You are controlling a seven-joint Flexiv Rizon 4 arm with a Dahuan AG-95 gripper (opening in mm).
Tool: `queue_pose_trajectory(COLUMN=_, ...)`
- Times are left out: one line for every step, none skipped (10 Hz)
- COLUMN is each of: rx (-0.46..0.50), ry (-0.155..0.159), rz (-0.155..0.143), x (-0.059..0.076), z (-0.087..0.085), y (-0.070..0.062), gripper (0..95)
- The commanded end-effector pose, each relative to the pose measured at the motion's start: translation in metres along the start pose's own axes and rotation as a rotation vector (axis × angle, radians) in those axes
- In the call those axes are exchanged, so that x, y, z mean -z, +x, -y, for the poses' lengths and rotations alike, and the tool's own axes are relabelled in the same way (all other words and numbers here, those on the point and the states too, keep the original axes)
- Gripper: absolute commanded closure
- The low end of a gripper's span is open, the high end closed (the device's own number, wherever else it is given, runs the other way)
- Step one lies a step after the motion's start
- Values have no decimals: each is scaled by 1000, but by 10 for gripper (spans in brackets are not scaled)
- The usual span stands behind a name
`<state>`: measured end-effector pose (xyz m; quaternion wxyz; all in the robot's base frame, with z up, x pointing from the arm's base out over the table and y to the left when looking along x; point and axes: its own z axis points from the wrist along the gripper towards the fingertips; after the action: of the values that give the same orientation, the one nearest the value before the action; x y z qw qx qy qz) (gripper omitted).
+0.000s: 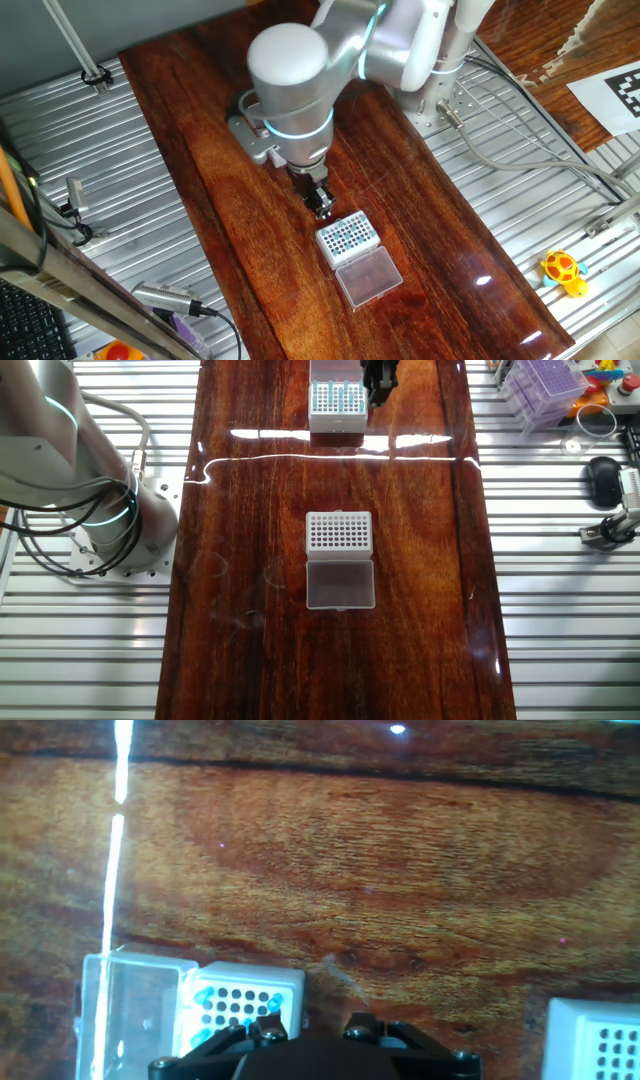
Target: Transfer all medium pipette tips from one holder to another
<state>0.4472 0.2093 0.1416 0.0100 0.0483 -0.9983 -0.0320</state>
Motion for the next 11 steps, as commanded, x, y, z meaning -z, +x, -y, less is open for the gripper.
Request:
queue_pose_trajectory(rx=18, ry=-6, rz=-11, x=-4, z=-2, y=-2, gripper=570)
queue_pose_trajectory(rx=15, ry=-5, rz=-10, x=-7, z=-5, y=-2, gripper=570)
queue_pose_trajectory(rx=14, ry=-6, rz=-9, x=-10, z=-8, y=-2, gripper=570)
queue_pose_trajectory(rx=16, ry=-4, rz=-9, x=-14, z=-10, y=-3, gripper=570)
queue_pose_trajectory(rx=22, ry=-5, rz=-7, x=-18, z=-11, y=-3, gripper=570)
queue_pose_trajectory(rx=27, ry=-5, rz=2, x=-24, z=-12, y=-3, gripper=570)
queue_pose_trajectory(rx=31, ry=-5, rz=10, x=-29, z=-12, y=-2, gripper=570)
queue_pose_trajectory(rx=31, ry=-5, rz=13, x=-32, z=-13, y=-2, gripper=570)
queue_pose_trajectory(rx=30, ry=-4, rz=15, x=-36, z=-16, y=0, gripper=570)
queue_pose_trajectory(rx=31, ry=-4, rz=14, x=-38, z=-17, y=2, gripper=570)
queue_pose_trajectory(rx=36, ry=-4, rz=14, x=-38, z=-17, y=2, gripper=570)
